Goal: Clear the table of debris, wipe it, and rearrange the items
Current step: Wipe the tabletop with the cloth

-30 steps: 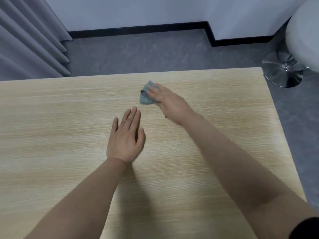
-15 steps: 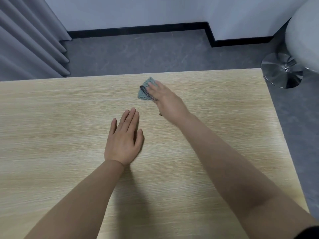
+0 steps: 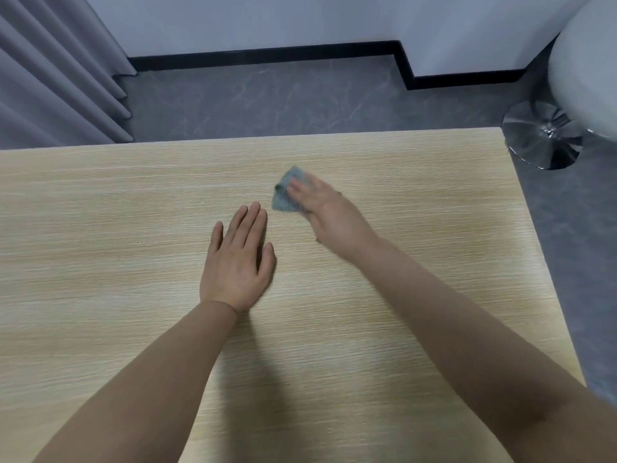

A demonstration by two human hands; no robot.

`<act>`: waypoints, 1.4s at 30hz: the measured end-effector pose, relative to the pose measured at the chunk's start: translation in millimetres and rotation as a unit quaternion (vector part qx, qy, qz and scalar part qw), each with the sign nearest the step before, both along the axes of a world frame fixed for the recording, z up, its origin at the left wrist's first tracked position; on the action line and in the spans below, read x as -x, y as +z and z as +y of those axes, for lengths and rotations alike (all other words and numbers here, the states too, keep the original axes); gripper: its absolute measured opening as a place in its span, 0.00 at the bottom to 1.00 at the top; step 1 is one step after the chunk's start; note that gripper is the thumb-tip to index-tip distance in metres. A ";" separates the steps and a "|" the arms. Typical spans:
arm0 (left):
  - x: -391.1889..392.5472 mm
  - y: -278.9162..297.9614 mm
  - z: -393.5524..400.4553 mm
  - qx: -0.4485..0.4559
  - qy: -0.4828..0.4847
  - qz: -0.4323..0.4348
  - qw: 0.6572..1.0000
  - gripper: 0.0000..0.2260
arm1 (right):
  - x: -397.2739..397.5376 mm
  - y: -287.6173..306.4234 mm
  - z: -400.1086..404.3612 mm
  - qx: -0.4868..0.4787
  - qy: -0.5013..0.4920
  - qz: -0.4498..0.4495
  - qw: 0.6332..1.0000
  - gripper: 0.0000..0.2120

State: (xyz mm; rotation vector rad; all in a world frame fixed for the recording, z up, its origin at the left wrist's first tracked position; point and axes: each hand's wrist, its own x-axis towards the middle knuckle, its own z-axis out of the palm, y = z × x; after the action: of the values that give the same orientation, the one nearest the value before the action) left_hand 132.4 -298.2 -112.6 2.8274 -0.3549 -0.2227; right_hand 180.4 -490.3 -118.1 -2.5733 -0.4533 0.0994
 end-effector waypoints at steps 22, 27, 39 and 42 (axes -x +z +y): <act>-0.5 -2.1 0.7 -0.003 -0.001 0.000 1.000 0.27 | -7.8 8.7 -88.2 0.036 -0.009 0.053 0.998 0.22; -0.8 -2.8 0.5 -0.003 -0.002 -0.003 1.000 0.27 | -8.2 2.7 -74.5 0.039 -0.228 0.011 0.973 0.23; -1.1 -4.2 1.3 0.000 -0.002 -0.007 1.000 0.26 | 9.1 2.3 -77.7 0.032 -0.104 0.035 0.993 0.25; -0.6 -3.7 0.7 0.009 -0.001 -0.010 1.000 0.25 | 12.0 3.5 -59.8 0.030 -0.204 0.024 0.978 0.22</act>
State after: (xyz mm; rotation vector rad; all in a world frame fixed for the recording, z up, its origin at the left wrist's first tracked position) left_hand 133.0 -297.5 -116.3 2.8131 -0.3616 -0.1918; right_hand 168.4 -550.1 -114.6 -2.6593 0.1036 0.0281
